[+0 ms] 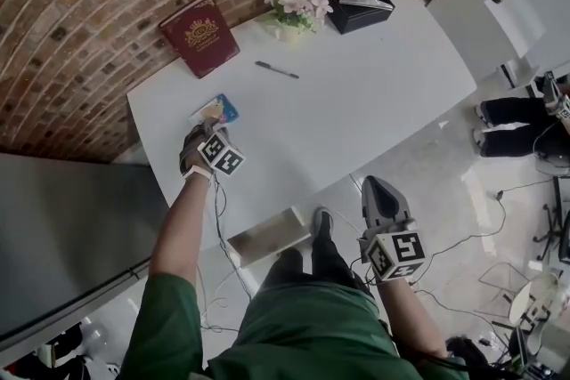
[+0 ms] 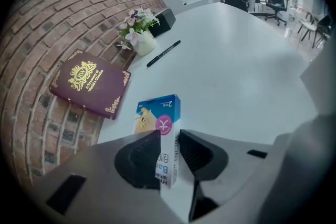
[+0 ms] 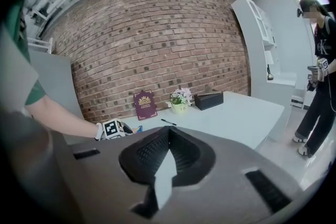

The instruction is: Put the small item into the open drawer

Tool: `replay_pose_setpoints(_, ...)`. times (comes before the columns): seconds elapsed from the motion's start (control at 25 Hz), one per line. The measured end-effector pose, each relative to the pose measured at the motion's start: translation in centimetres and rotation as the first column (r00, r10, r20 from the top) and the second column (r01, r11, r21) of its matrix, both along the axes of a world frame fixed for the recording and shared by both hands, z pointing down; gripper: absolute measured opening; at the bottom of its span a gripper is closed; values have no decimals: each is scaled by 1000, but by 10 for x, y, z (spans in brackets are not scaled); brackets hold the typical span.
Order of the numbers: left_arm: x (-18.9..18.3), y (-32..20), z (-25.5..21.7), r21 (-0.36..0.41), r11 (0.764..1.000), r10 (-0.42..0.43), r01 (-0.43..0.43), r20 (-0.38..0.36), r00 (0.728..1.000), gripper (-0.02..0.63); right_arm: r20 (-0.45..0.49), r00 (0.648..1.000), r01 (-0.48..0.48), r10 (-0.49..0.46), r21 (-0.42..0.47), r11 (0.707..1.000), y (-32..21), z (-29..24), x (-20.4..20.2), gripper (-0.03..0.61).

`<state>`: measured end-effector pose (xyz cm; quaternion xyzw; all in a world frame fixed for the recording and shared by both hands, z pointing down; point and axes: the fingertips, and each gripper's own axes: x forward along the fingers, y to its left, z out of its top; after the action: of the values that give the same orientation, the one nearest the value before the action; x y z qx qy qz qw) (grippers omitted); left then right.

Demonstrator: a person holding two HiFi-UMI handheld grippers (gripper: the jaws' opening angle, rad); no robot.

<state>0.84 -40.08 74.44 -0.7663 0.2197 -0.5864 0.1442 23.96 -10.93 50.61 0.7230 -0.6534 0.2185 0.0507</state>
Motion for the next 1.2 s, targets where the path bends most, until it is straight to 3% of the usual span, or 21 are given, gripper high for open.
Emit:
replay_pose_setpoints(0.6, -1, 6, 1, 49, 999, 20, -22, 43, 999, 62, 31, 996, 83, -83, -26, 996, -6, 13, -23, 0)
replay_pose_setpoints(1.2, -16, 46, -39, 68, 998, -8, 11, -45, 999, 52, 71, 977, 202, -202, 7, 979, -20, 17, -43, 0)
